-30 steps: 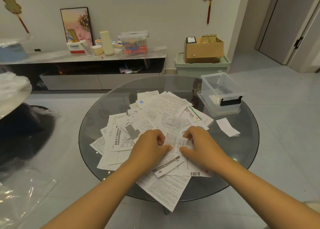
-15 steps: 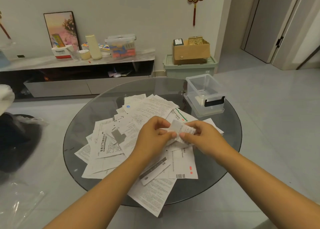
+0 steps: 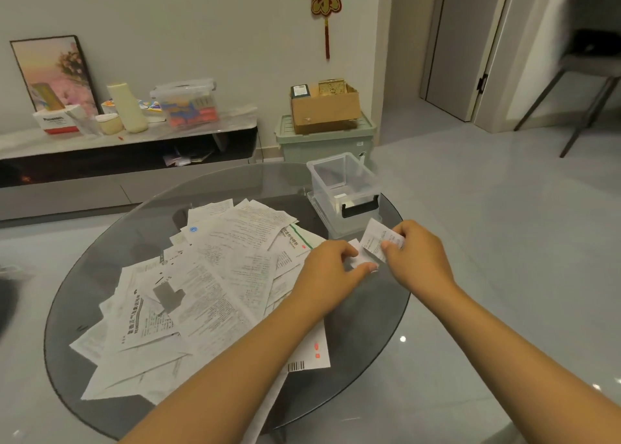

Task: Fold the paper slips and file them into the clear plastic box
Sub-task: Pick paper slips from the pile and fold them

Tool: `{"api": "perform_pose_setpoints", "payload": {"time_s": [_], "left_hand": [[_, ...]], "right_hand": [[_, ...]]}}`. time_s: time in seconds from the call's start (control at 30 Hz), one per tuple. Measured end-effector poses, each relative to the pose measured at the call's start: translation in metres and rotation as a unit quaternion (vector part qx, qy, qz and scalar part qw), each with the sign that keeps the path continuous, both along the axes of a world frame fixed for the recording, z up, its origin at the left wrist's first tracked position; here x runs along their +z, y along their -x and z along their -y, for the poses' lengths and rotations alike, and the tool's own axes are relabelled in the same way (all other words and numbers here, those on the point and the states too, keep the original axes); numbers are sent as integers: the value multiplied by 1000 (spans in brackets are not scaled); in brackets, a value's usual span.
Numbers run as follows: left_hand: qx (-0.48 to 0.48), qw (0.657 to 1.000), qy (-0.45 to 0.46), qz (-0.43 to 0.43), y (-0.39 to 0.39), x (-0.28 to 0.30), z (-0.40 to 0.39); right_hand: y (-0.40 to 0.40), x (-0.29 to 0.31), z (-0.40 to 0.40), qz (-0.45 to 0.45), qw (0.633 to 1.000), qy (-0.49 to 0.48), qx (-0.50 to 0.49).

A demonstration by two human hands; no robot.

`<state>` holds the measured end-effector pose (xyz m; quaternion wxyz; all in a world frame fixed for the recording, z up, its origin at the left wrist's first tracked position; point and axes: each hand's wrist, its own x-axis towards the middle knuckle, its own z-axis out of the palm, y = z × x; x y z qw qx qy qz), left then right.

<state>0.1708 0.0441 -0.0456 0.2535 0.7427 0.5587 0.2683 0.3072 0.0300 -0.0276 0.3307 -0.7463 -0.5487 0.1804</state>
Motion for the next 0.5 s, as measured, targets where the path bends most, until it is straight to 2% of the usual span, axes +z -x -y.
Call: {"api": "perform_pose_setpoints", "payload": {"time_s": [0.1,0.17,0.3,0.43,0.5], "left_hand": [[2,997,-32,-69,-14,-2,-3],[9,994,-46,-101,-19,-1,-7],[32,998,20,-47,-18,5,-10],[38,998,12,-43,-14,9,-7],[48,999,23,-5,-9,10,-3]], "right_hand": [[-4,-5,-4,-16,999,47,1],[-7,-7,-6,-74,995,63,3],[-7,-2,-4,-190,980,60,9],[-3,2,0,-203,976,66,35],[-2,3,1,-210,976,54,34]]}}
